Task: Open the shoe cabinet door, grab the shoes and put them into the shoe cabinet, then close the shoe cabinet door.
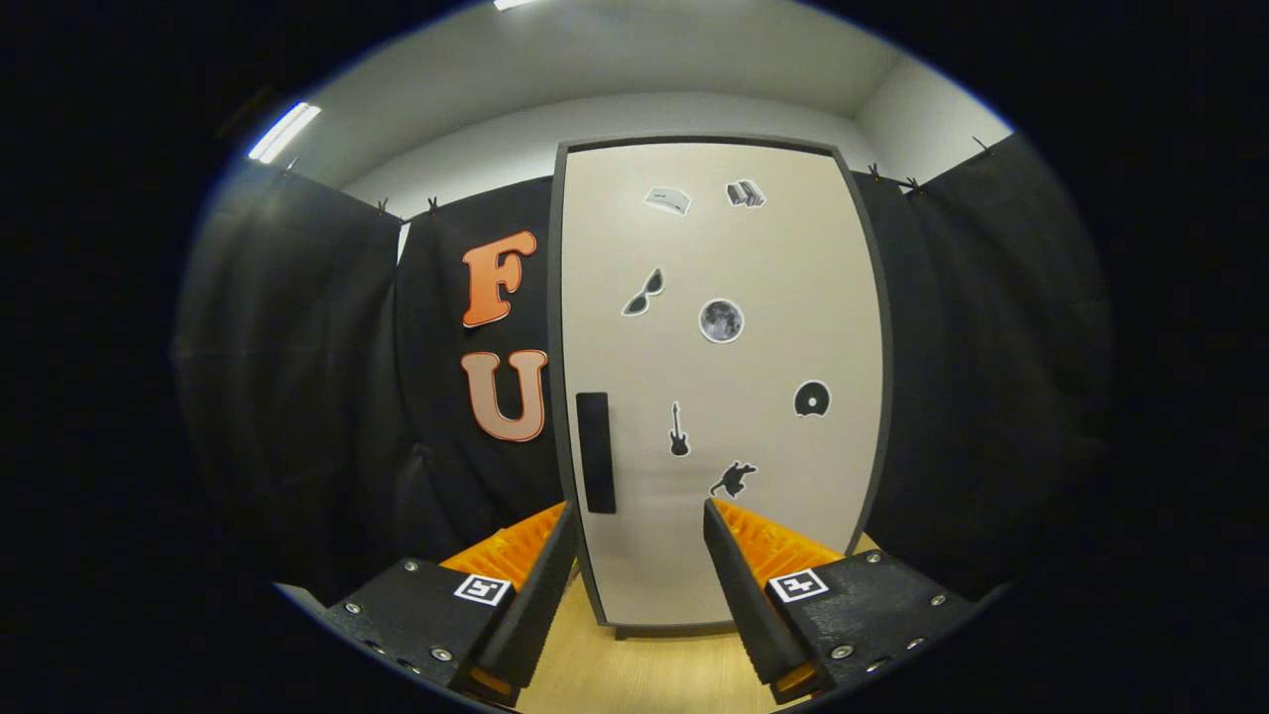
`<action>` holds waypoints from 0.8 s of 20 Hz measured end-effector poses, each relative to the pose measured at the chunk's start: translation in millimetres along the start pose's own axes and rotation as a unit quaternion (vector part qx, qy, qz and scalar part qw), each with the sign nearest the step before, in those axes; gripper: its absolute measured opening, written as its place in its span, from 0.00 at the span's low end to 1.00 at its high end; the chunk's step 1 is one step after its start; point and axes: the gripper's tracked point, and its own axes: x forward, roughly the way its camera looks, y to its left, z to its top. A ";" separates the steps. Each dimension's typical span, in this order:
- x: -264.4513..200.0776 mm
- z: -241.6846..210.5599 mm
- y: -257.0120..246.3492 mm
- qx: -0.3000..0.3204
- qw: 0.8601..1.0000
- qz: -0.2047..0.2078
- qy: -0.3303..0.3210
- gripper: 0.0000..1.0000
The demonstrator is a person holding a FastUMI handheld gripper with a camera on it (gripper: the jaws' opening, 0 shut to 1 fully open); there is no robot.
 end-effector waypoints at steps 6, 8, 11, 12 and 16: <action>-71.7 0.7 -21.1 -0.001 1.000 -0.031 -0.001 0.80; -92.7 0.9 -29.6 0.000 0.999 -0.044 -0.002 0.80; -115.5 5.4 -42.2 0.000 0.998 -0.060 -0.008 0.80; -121.3 6.8 -41.5 -0.003 0.998 -0.066 -0.008 0.80; -139.3 9.8 -43.4 -0.016 0.997 -0.078 -0.008 0.80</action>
